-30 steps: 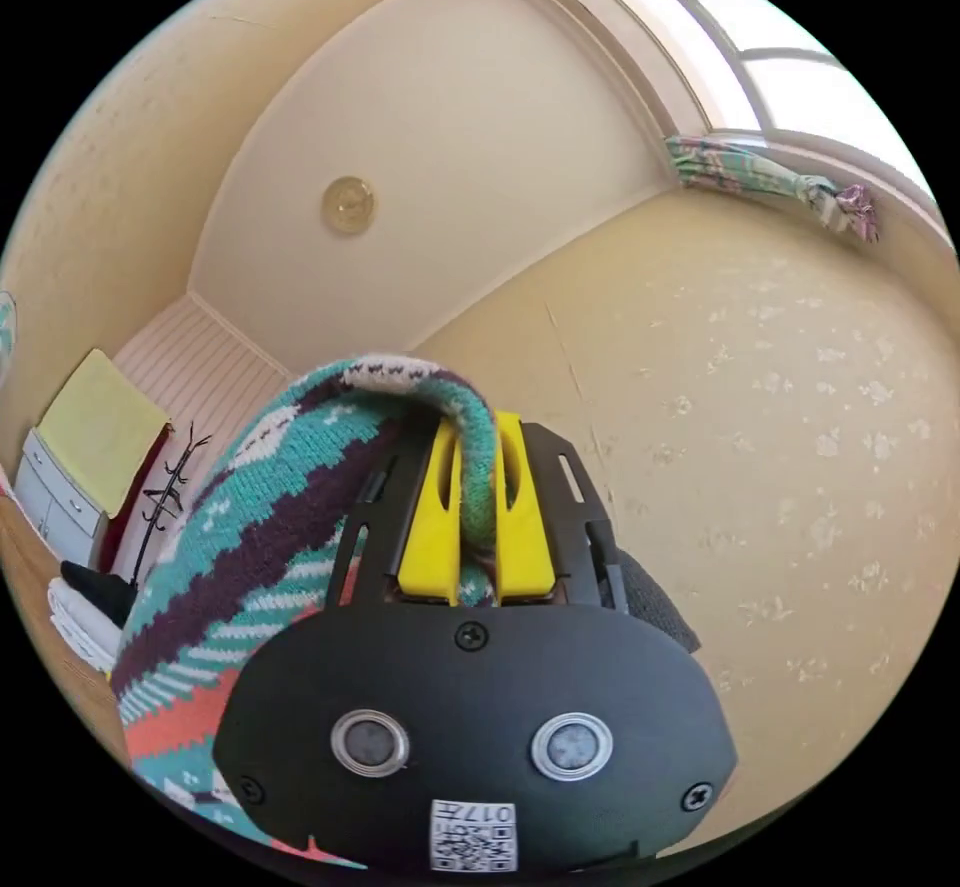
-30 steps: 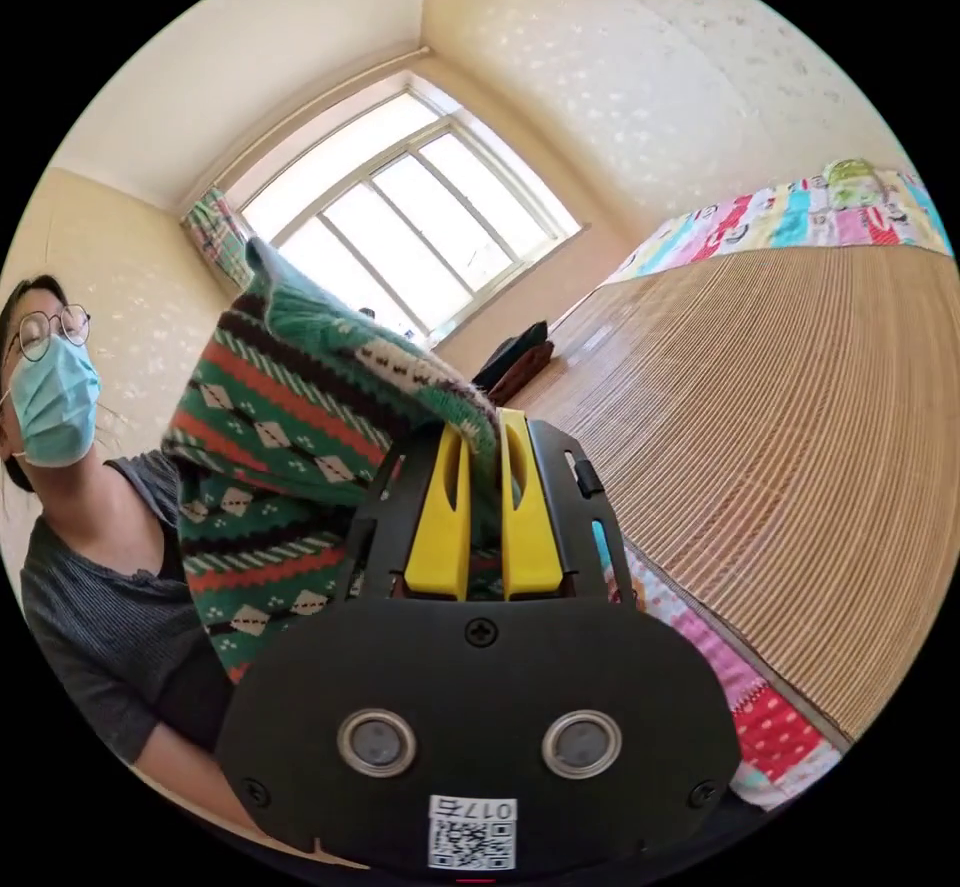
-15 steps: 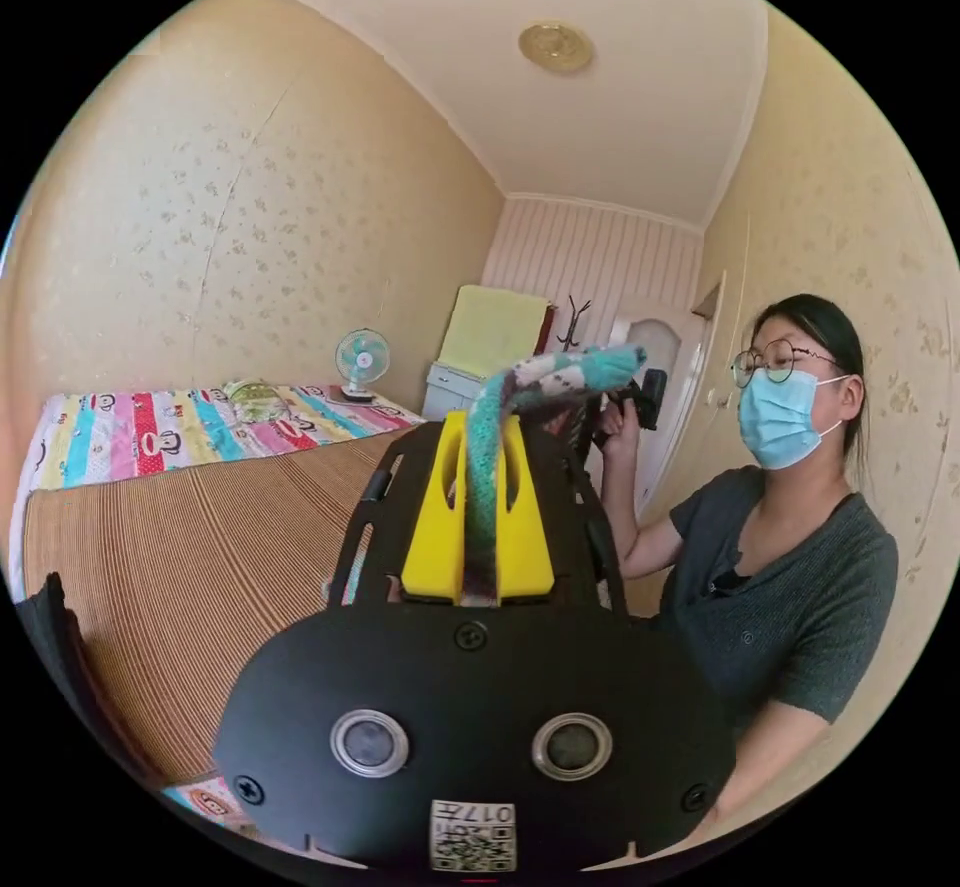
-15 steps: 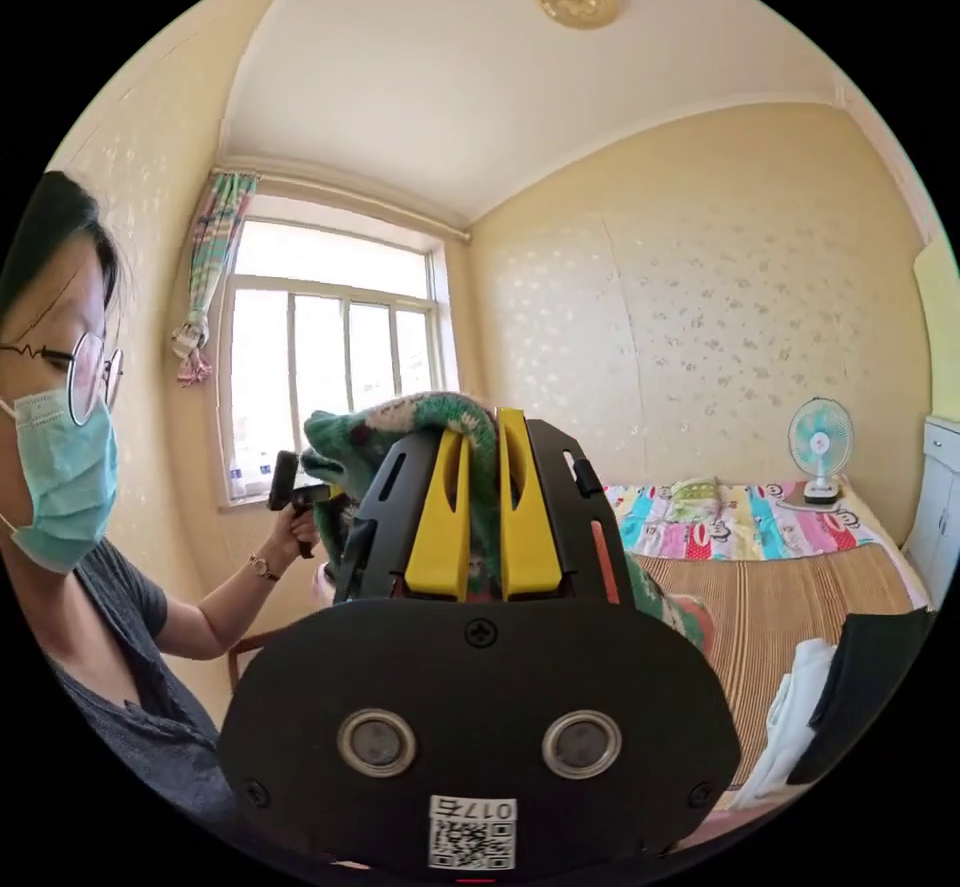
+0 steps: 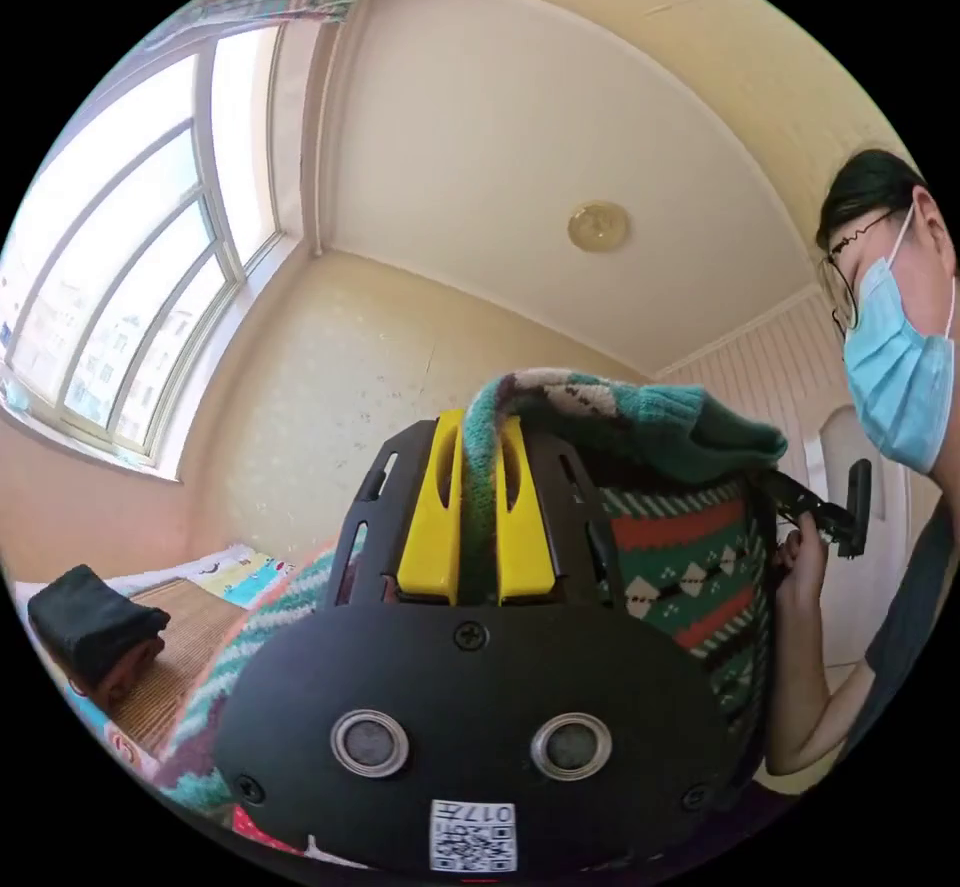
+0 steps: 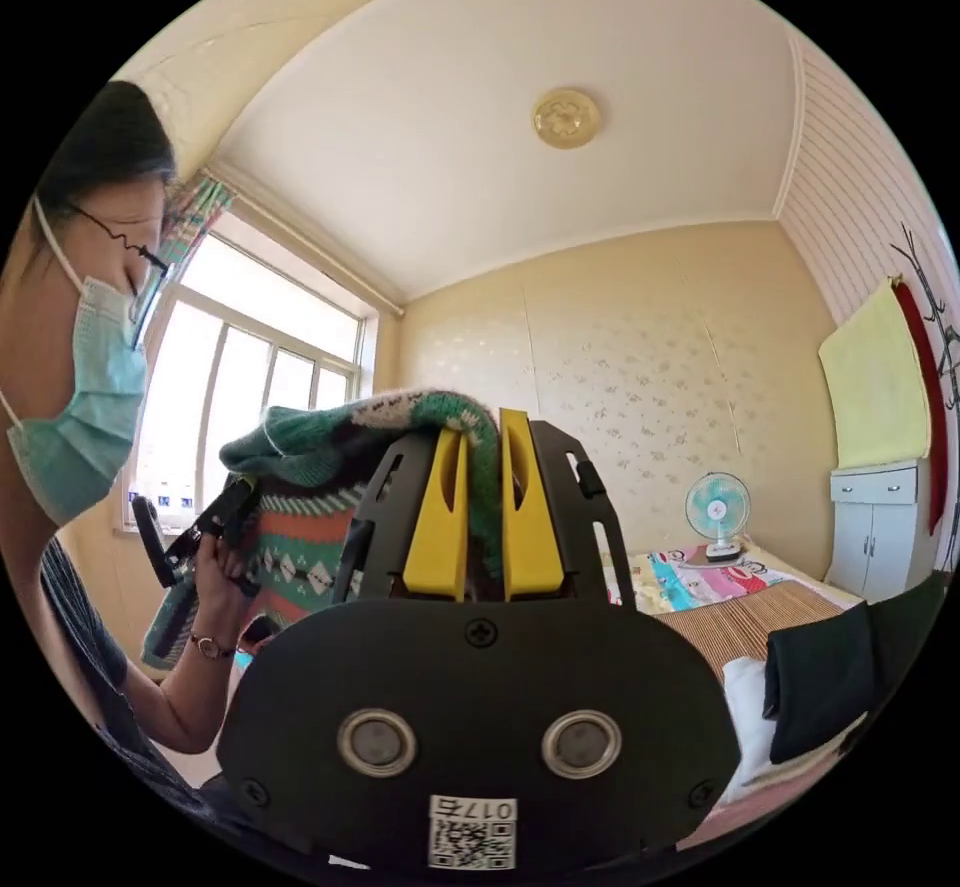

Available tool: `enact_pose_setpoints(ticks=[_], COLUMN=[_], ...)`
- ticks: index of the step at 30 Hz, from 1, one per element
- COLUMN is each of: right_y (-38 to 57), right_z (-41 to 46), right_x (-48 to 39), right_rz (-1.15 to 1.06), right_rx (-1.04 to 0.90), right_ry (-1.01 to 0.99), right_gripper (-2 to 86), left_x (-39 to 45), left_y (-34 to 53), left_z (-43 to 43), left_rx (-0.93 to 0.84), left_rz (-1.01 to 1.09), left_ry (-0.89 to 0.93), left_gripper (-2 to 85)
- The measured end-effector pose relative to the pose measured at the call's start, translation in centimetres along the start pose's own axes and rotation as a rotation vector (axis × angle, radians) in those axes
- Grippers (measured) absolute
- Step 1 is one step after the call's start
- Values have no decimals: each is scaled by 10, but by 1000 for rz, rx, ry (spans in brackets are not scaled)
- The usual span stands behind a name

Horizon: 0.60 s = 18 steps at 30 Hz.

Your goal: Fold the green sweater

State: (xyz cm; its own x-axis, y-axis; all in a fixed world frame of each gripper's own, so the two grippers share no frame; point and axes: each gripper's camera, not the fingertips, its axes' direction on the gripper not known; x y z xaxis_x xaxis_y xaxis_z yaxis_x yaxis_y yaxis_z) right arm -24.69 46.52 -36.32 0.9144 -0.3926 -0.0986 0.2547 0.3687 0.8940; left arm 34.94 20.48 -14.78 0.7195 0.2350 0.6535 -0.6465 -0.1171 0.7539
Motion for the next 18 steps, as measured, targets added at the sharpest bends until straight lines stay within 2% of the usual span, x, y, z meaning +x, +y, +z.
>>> enact_pose_setpoints(ticks=[2,4,5,6,7,8,9,13,15,18], right_y=[-14,-33,-32,-20,9,28,65,202,274,390], right_z=[66,220,265,350,416,440,466,468,468,462], right_x=[30,77,91,121,147,156,166,166,173,199], right_rz=[3,-14,-12,15,64,88,120,67,56,175], right_rx=[-93,-315,-405,-612,-822,-911,-1008,-1057,-1174,-1368], right_ry=[17,176,208,241,228,200,128,-116,-54,-36], right_gripper=[60,62,63,67,71,73,76,48,35,32], left_x=[-5,-24,-46,-76,-93,-124,-141,-132,-114,-84], left_y=[5,16,33,60,77,116,148,220,283,356], left_z=[72,174,247,312,340,380,394,366,350,333], left_rx=[-89,-275,-437,-628,-743,-973,-1093,-1081,-1228,-1382], left_rz=[74,72,50,-16,-83,-210,-272,-229,-261,-383], left_ry=[-67,-97,-107,-117,-129,-159,-187,-68,23,188], left_gripper=[50,51,52,57,60,63,65,56,68,100])
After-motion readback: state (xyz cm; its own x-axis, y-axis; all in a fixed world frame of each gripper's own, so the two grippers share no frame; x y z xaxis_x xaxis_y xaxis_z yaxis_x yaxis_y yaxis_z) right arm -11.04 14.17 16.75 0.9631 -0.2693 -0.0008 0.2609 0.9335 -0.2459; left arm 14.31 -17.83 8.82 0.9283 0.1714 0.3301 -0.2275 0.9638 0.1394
